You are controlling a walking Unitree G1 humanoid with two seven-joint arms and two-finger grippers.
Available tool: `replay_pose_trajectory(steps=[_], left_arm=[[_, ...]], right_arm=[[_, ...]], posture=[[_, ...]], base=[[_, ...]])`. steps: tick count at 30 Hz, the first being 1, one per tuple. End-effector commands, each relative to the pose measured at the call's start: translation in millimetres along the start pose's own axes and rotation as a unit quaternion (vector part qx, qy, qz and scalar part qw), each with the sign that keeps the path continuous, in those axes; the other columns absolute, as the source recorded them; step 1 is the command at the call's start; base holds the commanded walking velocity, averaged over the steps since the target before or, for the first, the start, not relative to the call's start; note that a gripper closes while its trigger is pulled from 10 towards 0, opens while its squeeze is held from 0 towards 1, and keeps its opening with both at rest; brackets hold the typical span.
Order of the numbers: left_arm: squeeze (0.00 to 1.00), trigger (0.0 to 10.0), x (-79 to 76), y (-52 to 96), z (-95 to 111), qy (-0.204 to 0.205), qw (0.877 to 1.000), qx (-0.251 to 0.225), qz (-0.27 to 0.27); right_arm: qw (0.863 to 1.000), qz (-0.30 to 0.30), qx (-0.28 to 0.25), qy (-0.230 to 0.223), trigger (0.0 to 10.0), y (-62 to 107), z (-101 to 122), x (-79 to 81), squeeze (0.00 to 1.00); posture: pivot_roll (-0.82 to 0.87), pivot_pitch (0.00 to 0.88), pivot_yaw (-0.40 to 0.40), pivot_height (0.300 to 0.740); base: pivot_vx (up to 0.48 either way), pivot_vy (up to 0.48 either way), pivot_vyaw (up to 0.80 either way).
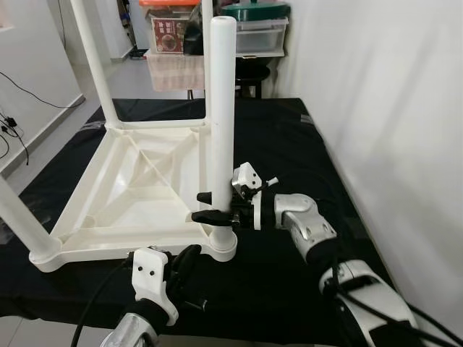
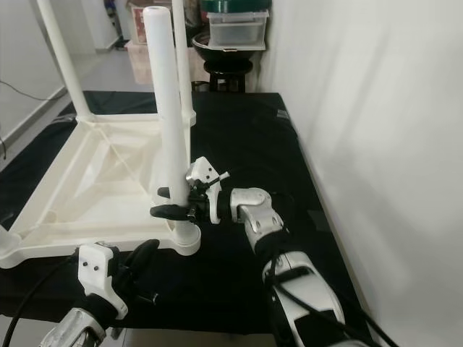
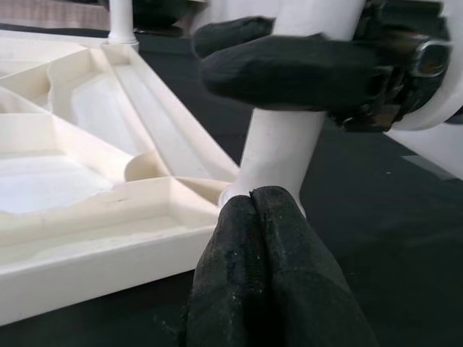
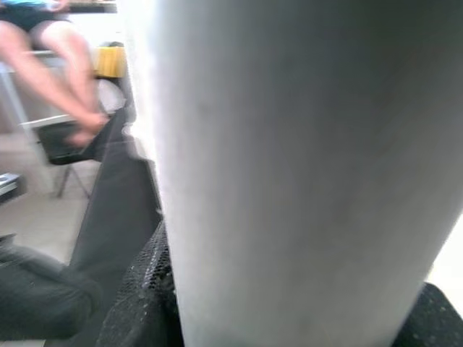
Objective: Building children table
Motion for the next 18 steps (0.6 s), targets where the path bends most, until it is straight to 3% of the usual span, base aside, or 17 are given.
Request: replay_pose_trajectory(steps=[1, 2, 4, 9, 14, 15, 16, 17, 18], left_arm=[[0.0, 10.0, 0.7, 1.0, -3, -0.002, 1.0, 0.009, 0.002], [0.0, 10.0, 1.3, 1.2, -3, -0.001, 1.0, 0.008, 0.002], [0.0, 10.0, 2.8, 0.8, -3, 0.002, 1.0, 0.01, -0.001], [0.0, 10.0, 2.8, -1.3, -4, 0.004, 1.0, 0.011, -0.008], [0.0, 10.0, 5.3, -1.7, -2, -0.003, 1.0, 0.007, 0.002], [0.0, 10.0, 5.5, -1.8, -2, -0.003, 1.0, 0.007, 0.003], [0.0, 10.0, 5.5, -1.8, -2, -0.003, 1.0, 0.007, 0.003], [0.0, 10.0, 5.5, -1.9, -2, -0.004, 1.0, 0.007, 0.002], [0.0, 10.0, 5.3, -2.0, -2, -0.003, 1.0, 0.007, 0.002]], right_arm=[[0.998, -0.044, 0.047, -0.006, 0.0, 3.9, -21, -0.7, 0.0], [0.976, -0.207, 0.033, -0.066, 0.0, 4.4, -27, -5.6, 0.0], [0.96, -0.268, 0.036, -0.066, 0.0, -1.5, -29, 20.7, 0.0], [0.962, -0.255, 0.055, -0.079, 0.0, -7.6, -34, 10.6, 0.0], [0.966, -0.247, 0.049, -0.062, 0.0, -16.8, -28, 13.6, 0.0], [0.966, -0.243, 0.044, -0.071, 10.0, -17.2, -26, 14.0, 0.0], [0.966, -0.243, 0.044, -0.071, 10.0, -17.2, -26, 14.0, 0.0], [0.969, -0.23, 0.034, -0.08, 10.0, -18.1, -23, 14.9, 1.0], [0.979, -0.191, 0.022, -0.075, 10.0, -20.7, -15, 20.3, 1.0]], posture=[[0.04, 0.0, -0.049, 0.74], [0.03, 0.0, -0.044, 0.74], [0.01, 0.0, -0.028, 0.74], [0.02, 0.0, -0.024, 0.74], [0.02, 0.0, -0.022, 0.74], [0.02, 0.0, -0.022, 0.74], [0.02, 0.0, -0.022, 0.74], [0.02, 0.0, -0.022, 0.74], [0.02, 0.0, -0.022, 0.74]], base=[[0.0, 0.0, 0.0], [0.0, 0.0, 0.0], [0.0, 0.0, 0.0], [0.0, 0.0, 0.0], [0.0, 0.0, 0.0], [0.0, 0.0, 0.0], [0.0, 0.0, 0.0], [0.0, 0.0, 0.0], [0.0, 0.0, 0.0]])
Point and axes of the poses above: a point about 5 cm out from each wrist's last joint towards the gripper, its own y axis pointing back from the gripper into the wrist, its own z axis along the axis of the wrist's last joint, x = y × z, the point moved 2 cm from there along -y, pointing out of the wrist towards the gripper, and after that the axes turned 1 degree about -y, right-handed, at the moved point
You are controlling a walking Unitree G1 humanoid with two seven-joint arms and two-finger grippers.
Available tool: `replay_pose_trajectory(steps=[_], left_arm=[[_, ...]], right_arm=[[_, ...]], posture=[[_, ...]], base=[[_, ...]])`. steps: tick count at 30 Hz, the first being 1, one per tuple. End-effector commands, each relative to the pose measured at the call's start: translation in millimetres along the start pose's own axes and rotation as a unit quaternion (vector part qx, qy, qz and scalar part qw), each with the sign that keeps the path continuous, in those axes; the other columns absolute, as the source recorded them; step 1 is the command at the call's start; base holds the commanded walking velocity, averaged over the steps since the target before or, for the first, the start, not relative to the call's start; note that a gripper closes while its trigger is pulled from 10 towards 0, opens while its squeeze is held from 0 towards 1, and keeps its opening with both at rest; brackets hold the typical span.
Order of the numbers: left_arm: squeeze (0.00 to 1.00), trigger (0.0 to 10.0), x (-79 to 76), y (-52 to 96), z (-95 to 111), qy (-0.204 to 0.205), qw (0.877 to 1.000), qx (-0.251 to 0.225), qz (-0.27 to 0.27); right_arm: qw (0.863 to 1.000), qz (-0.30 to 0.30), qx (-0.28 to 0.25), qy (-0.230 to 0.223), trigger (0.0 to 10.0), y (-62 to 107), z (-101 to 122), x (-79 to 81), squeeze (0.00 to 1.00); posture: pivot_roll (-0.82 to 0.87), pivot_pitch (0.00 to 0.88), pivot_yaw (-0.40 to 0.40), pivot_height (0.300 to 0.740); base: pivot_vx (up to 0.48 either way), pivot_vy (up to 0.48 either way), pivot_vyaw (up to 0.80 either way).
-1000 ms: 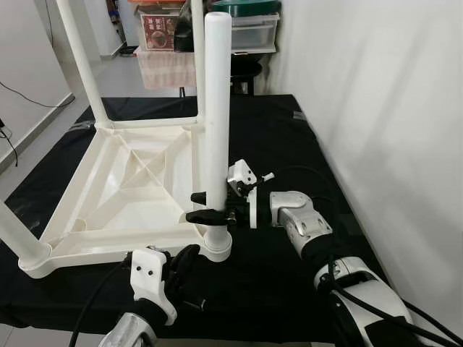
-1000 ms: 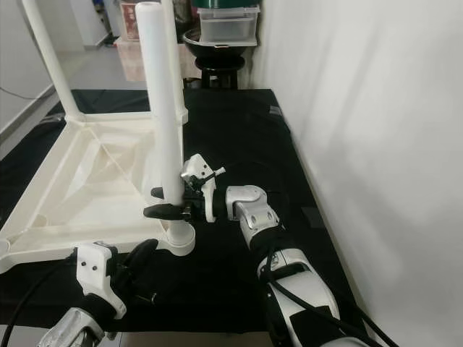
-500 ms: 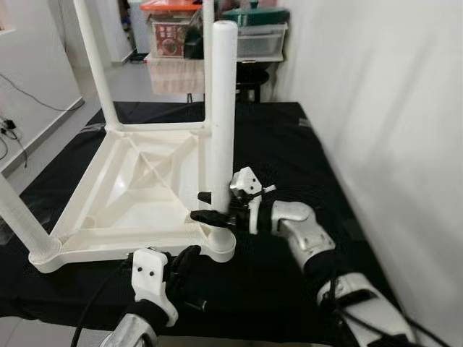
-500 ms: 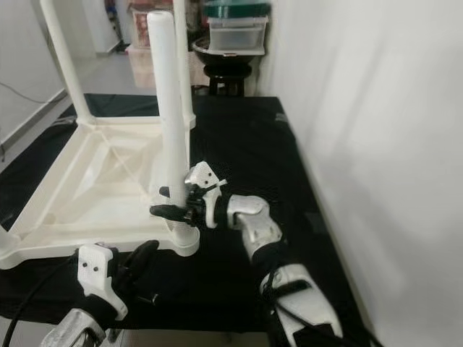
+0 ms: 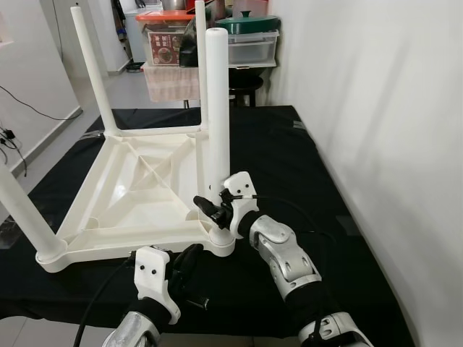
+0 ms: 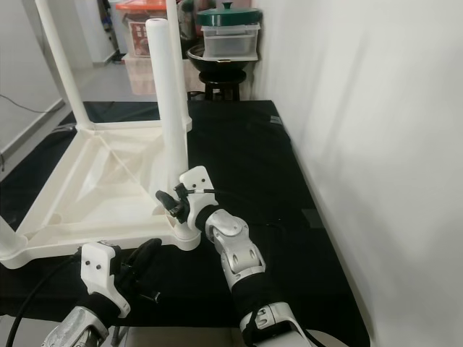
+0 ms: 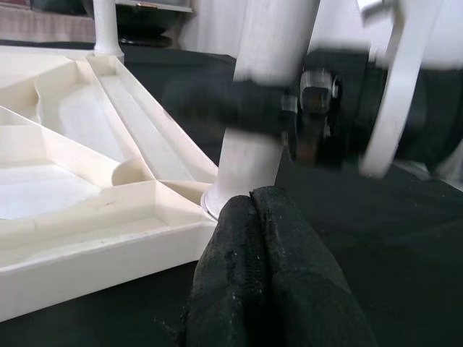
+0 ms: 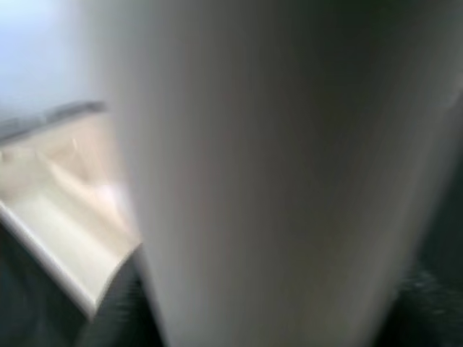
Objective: Building children table
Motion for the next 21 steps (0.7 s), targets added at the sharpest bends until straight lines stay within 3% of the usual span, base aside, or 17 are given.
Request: replay_pose_trajectory(steps=[1, 4, 5, 7, 8, 10, 13, 14, 16, 19, 20, 21], left_arm=[[0.0, 10.0, 2.7, 0.5, -4, 0.001, 1.0, 0.009, 0.005], [0.0, 10.0, 2.1, 0.0, -4, 0.002, 1.0, 0.009, 0.004], [0.0, 10.0, 2.1, 0.0, -4, 0.002, 1.0, 0.009, 0.004], [0.0, 10.0, 1.8, -0.3, -4, 0.002, 1.0, 0.009, 0.003], [0.0, 10.0, 1.8, -0.4, -4, 0.002, 1.0, 0.009, 0.003], [0.0, 10.0, 1.9, -0.5, -4, 0.002, 1.0, 0.009, 0.003], [0.0, 10.0, 1.9, -0.4, -4, 0.0, 1.0, 0.009, 0.004], [0.0, 10.0, 1.9, -0.4, -4, 0.0, 1.0, 0.009, 0.004], [0.0, 10.0, 1.9, -0.3, -4, -0.004, 1.0, 0.01, 0.005], [0.0, 10.0, 2.0, 0.0, -4, -0.006, 1.0, 0.01, 0.006], [0.0, 10.0, 2.0, 0.7, -4, -0.008, 1.0, 0.011, 0.006], [0.0, 10.0, 2.0, 0.7, -4, -0.008, 1.0, 0.011, 0.006]], right_arm=[[0.999, 0.037, 0.005, -0.007, 10.0, -0.3, 0, 7.5, 1.0], [0.987, 0.153, -0.038, 0.026, 10.0, 4.0, 26, 11.6, 1.0], [0.987, 0.153, -0.038, 0.026, 10.0, 4.0, 26, 11.6, 1.0], [0.974, 0.219, -0.045, 0.047, 10.0, 6.5, 34, 4.3, 1.0], [0.968, 0.243, -0.042, 0.053, 10.0, 6.7, 36, -0.3, 0.0], [0.965, 0.253, -0.038, 0.055, 10.0, 6.4, 37, -2.9, 0.0], [0.945, 0.318, -0.011, 0.082, 10.0, 8.0, 36, -4.2, 0.0], [0.945, 0.318, -0.011, 0.082, 10.0, 8.0, 36, -4.2, 0.0], [0.935, 0.349, -0.003, 0.061, 10.0, 7.6, 38, -2.3, 0.0], [0.932, 0.358, 0.013, 0.049, 9.8, 5.8, 34, -0.9, 0.0], [0.93, 0.364, 0.035, 0.046, 0.0, 3.3, 27, 1.2, 0.0], [0.93, 0.364, 0.035, 0.046, 0.0, 3.3, 27, 1.2, 0.0]], posture=[[0.02, 0.0, -0.022, 0.74], [0.03, 0.0, -0.02, 0.74], [0.03, 0.0, -0.02, 0.74], [0.03, 0.0, -0.021, 0.74], [0.03, 0.0, -0.021, 0.74], [0.03, 0.0, -0.021, 0.74], [0.05, 0.0, -0.026, 0.74], [0.05, 0.0, -0.026, 0.74], [0.05, 0.0, -0.026, 0.74], [0.07, 0.0, -0.027, 0.74], [0.07, 0.0, -0.026, 0.74], [0.07, 0.0, -0.026, 0.74]], base=[[0.0, 0.0, 0.0], [0.0, 0.0, 0.0], [0.0, 0.0, 0.0], [0.0, 0.0, 0.0], [0.0, 0.0, 0.0], [0.0, 0.0, 0.0], [0.0, 0.0, 0.0], [0.0, 0.0, 0.0], [0.0, 0.0, 0.0], [0.0, 0.0, 0.0], [0.0, 0.0, 0.0], [0.0, 0.0, 0.0]])
Point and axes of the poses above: a point about 5 cm out from each wrist's last joint towards the gripper, its own y axis pointing back from the gripper into the wrist, its own z axis along the axis of the wrist's last joint, x = y × z, the point moved 2 cm from there along -y, pointing out of the wrist towards the gripper, and after that the axes turned 1 degree about -y, right-handed, at the moved point
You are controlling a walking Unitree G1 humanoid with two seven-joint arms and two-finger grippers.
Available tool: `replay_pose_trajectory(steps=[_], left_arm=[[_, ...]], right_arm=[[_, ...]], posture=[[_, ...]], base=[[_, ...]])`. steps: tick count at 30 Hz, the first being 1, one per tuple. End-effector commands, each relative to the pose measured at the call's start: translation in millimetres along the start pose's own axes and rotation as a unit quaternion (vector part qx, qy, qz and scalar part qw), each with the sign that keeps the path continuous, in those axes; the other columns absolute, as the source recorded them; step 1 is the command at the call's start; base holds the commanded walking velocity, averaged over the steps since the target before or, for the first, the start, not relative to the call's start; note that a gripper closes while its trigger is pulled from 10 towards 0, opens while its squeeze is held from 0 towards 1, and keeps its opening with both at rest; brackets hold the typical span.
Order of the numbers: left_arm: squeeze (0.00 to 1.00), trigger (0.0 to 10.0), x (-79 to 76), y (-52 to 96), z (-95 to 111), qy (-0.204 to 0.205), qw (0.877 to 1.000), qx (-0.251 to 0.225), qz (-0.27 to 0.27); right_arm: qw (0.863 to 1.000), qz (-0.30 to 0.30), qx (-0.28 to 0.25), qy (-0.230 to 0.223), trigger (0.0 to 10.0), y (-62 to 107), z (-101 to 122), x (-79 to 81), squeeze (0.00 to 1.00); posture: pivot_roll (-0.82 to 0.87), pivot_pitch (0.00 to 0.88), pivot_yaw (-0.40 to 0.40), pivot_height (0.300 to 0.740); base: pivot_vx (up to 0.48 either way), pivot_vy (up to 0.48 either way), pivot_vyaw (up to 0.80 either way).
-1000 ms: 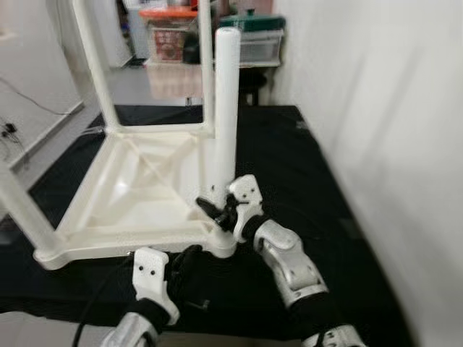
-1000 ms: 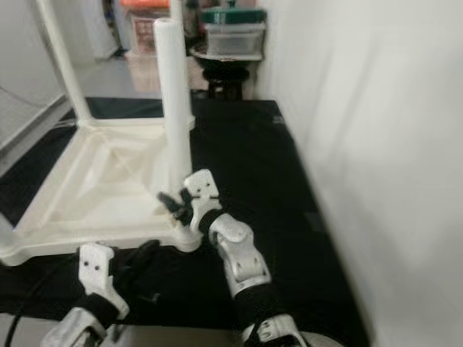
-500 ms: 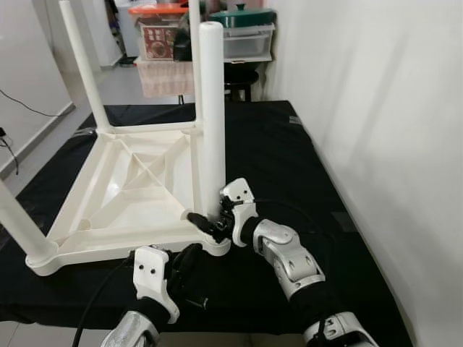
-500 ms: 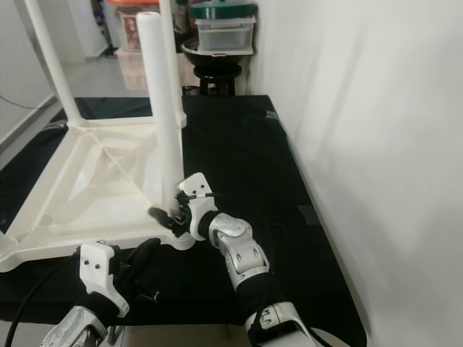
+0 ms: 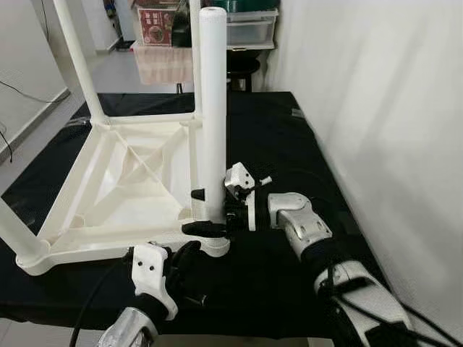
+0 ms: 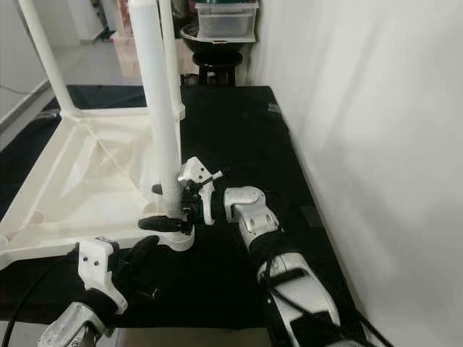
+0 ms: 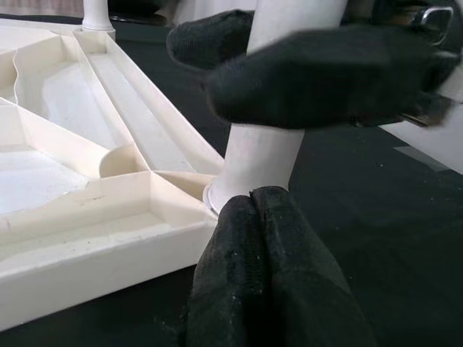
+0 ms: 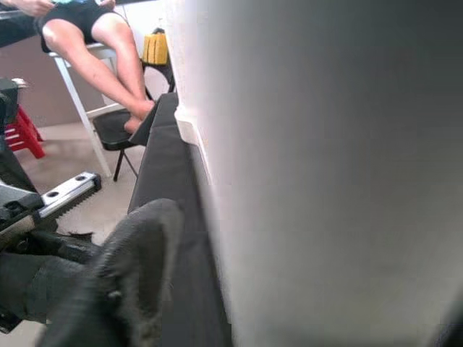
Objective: Building children table
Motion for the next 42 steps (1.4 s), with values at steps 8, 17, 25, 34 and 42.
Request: replay_pose_trajectory(steps=[8, 17, 25, 34, 42], left_arm=[[0.0, 10.0, 2.0, 3.2, -4, -0.007, 1.0, 0.011, 0.008], [0.0, 10.0, 1.5, 6.6, -3, -0.005, 1.0, 0.013, 0.007], [0.0, 10.0, 4.6, 6.6, -4, -0.006, 1.0, 0.018, 0.002], [0.0, 10.0, 5.5, 6.4, -4, -0.006, 1.0, 0.015, 0.011], [0.0, 10.0, 18.1, 7.3, -3, -0.012, 0.998, 0.016, 0.053]], right_arm=[[1.0, 0.024, 0.006, -0.011, 0.0, -10.9, -5, 4.8, 0.0], [0.986, -0.166, -0.013, -0.009, 0.0, -6.9, -21, -8.4, 0.0], [0.937, -0.337, -0.001, -0.089, 0.0, -27.0, -48, 12.1, 0.0], [0.933, -0.345, 0.007, -0.099, 10.0, -34.1, -45, 14.1, 0.0], [0.941, -0.325, -0.027, -0.096, 10.0, -25.8, -27, 16.4, 1.0]], posture=[[0.08, 0.0, -0.026, 0.74], [0.06, 0.0, -0.033, 0.74], [0.05, 0.0, -0.021, 0.74], [0.05, 0.0, -0.016, 0.74], [0.04, 0.0, -0.015, 0.74]], base=[[0.0, 0.0, 0.0], [0.0, 0.0, 0.0], [0.0, 0.0, 0.0], [0.0, 0.0, 0.0], [0.0, 0.0, 0.0]])
Point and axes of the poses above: a point about 5 cm out from each wrist's last joint towards the gripper, its own y axis pointing back from the gripper into the wrist, its own z axis along the axis of the wrist's last joint, x = y × z, the point moved 2 cm from there along -y, pointing out of the wrist towards the gripper, and after that the axes turned 1 degree about -y, right-handed, at the moved point
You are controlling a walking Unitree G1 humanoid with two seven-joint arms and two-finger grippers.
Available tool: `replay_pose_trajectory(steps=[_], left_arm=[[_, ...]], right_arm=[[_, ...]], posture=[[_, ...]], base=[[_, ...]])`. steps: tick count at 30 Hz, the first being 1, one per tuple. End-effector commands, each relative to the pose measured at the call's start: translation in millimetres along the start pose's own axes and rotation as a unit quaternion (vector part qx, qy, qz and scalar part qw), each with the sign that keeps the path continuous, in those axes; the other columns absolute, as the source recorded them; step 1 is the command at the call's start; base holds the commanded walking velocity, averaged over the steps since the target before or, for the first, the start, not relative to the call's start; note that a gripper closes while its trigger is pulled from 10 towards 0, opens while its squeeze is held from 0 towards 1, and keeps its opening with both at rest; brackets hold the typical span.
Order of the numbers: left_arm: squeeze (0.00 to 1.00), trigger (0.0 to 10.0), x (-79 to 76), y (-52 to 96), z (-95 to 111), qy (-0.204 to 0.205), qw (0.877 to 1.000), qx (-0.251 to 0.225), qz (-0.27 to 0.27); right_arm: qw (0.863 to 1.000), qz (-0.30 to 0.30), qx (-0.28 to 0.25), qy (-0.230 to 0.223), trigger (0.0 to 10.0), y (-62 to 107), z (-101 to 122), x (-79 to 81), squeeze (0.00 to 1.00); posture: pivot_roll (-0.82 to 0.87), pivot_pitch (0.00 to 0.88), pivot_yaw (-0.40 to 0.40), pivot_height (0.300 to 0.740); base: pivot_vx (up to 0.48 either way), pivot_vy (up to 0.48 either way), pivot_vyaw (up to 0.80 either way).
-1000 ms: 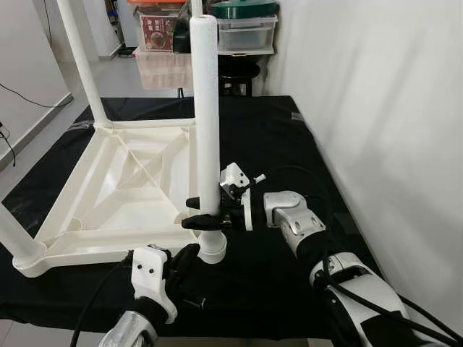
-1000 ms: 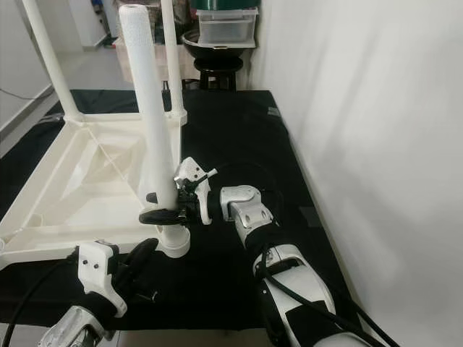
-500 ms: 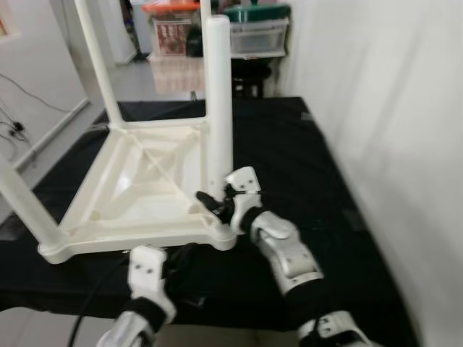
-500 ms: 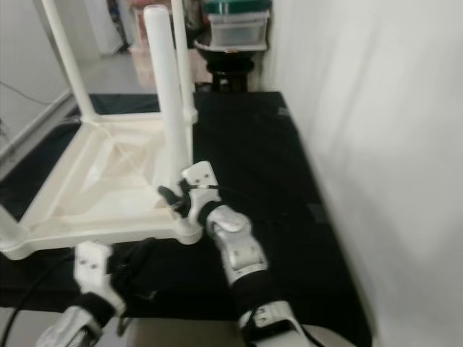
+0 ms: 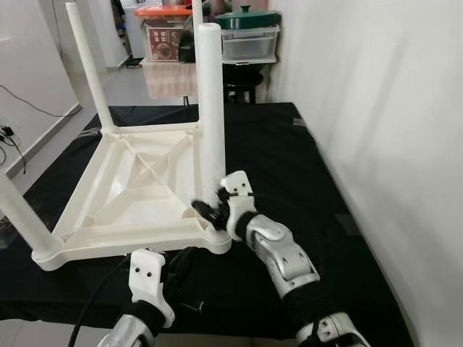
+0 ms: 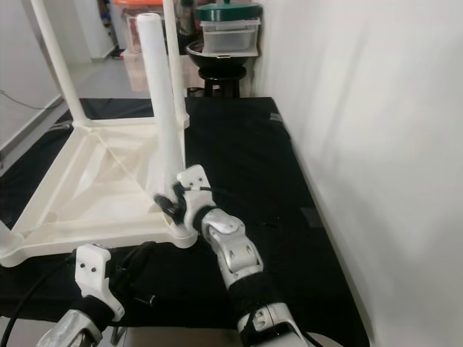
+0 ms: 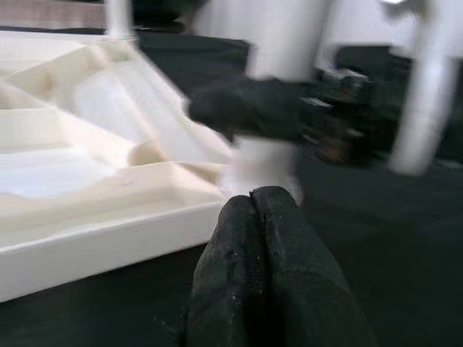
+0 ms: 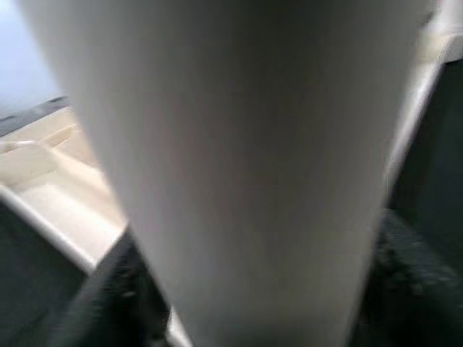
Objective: Building children table
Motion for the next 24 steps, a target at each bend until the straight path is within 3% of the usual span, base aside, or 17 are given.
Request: replay_pose_trajectory(steps=[1, 4, 5, 6, 7, 9, 10, 14, 16, 20, 24], left_arm=[[0.0, 10.0, 13.4, 0.4, -3, -0.003, 0.999, 0.008, 0.044], [0.0, 10.0, 18.2, 1.3, -2, 0.0, 0.998, 0.006, 0.06], [0.0, 10.0, 25.6, 3.7, -2, -0.002, 0.997, 0.004, 0.082], [0.0, 10.0, 25.6, 3.7, -2, -0.002, 0.997, 0.004, 0.082], [0.0, 10.0, 34.6, 7.0, -2, -0.013, 0.994, 0.004, 0.108], [0.0, 10.0, 40.9, 9.5, -2, -0.021, 0.992, 0.005, 0.127], [0.0, 10.0, 50.2, 16.2, -3, -0.032, 0.987, 0.01, 0.156], [0.0, 10.0, 63.4, 28.9, -7, -0.044, 0.979, 0.022, 0.198], [0.0, 10.0, 70.6, 39.3, -13, -0.049, 0.972, 0.035, 0.225], [0.0, 10.0, 74.6, 44.9, -18, -0.045, 0.968, 0.046, 0.243], [0.0, 10.0, 79.8, 42.7, -19, -0.05, 0.964, 0.055, 0.255]], right_arm=[[0.999, 0.037, -0.016, -0.009, 10.0, 0.7, 5, 7.7, 1.0], [0.999, 0.049, -0.015, -0.006, 10.0, 2.7, 5, 7.3, 1.0], [0.998, 0.063, -0.011, 0.002, 10.0, 6.1, 4, 6.8, 0.93], [0.998, 0.063, -0.011, 0.002, 10.0, 6.1, 4, 6.8, 0.93], [0.997, 0.076, -0.005, 0.013, 10.0, 10.2, 1, 6.2, 0.45], [0.996, 0.085, 0.0, 0.02, 10.0, 13.1, 0, 6.0, 0.45], [0.994, 0.108, 0.01, 0.032, 10.0, 19.1, -4, 7.3, 0.0], [0.991, 0.123, 0.028, 0.049, 10.0, 27.2, -9, 6.9, 0.0], [0.995, 0.081, 0.034, 0.049, 10.0, 27.0, -10, -5.0, 0.0], [0.997, 0.052, 0.034, 0.045, 10.0, 25.5, -10, -13.6, 0.0], [0.998, 0.04, 0.035, 0.041, 10.0, 25.3, -9, -16.2, 0.0]], posture=[[0.03, 0.0, -0.015, 0.74], [0.03, 0.0, -0.014, 0.74], [0.02, 0.0, -0.009, 0.74], [0.02, 0.0, -0.009, 0.74], [0.02, 0.0, -0.007, 0.74], [0.02, 0.0, -0.007, 0.74], [0.02, 0.0, 0.001, 0.74], [0.02, 0.0, 0.004, 0.74], [0.02, 0.0, 0.002, 0.74], [0.03, 0.0, 0.0, 0.74], [0.03, 0.0, -0.006, 0.74]], base=[[0.0, 0.0, 0.0], [0.0, 0.0, 0.0], [0.0, 0.0, 0.0], [0.0, 0.0, 0.0], [0.0, 0.0, 0.0], [0.0, 0.0, 0.0], [0.0, 0.0, 0.0], [0.0, 0.0, 0.0], [0.0, 0.0, 0.0], [0.0, 0.0, 0.0], [0.0, 0.48, 0.0]])
Point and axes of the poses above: a point about 5 cm out from each wrist's last joint towards the gripper, its own y axis pointing back from the gripper into the wrist, its own z axis along the axis of the wrist's last joint, x = y × z, the point moved 2 cm from there along -y, pointing out of the wrist towards the gripper, and after that the axes turned 1 degree about -y, right-handed, at the moved point
